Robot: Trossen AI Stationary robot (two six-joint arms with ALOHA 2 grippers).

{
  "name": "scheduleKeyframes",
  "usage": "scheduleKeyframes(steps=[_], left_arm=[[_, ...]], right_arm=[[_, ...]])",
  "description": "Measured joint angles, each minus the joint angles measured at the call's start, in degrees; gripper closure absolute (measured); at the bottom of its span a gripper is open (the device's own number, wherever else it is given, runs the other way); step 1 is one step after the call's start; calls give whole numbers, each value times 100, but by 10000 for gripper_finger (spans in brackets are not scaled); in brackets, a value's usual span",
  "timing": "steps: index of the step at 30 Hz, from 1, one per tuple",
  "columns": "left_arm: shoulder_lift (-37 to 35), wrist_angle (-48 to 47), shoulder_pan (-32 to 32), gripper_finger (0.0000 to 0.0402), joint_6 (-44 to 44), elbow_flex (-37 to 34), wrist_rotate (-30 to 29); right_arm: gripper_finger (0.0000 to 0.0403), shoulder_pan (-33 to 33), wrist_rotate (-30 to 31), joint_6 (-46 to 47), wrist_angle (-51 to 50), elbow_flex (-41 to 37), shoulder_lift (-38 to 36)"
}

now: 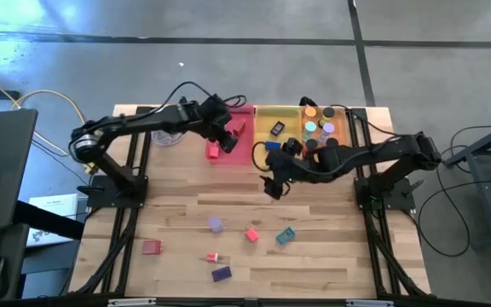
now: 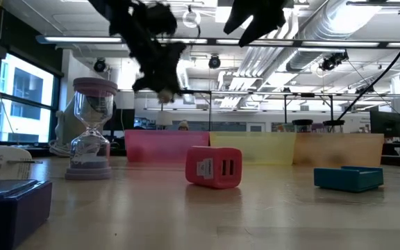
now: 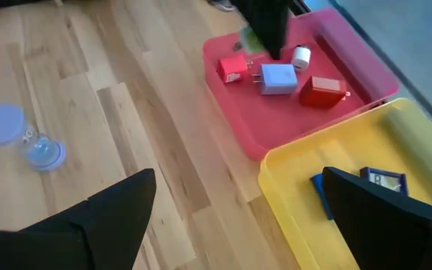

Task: Pick & Place Office items
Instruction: Put the green charger adapter into the red bin

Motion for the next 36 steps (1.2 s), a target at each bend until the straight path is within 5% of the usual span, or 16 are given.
scheduleKeyframes(steps=[8, 36], left_arm=[[634, -1157, 344, 280, 13, 241, -80], [1546, -629, -257, 279, 2515, 253, -480]], right_arm=[[34, -420, -445, -137, 181, 0, 0], [34, -1110, -1696, -1045, 612, -4, 264]])
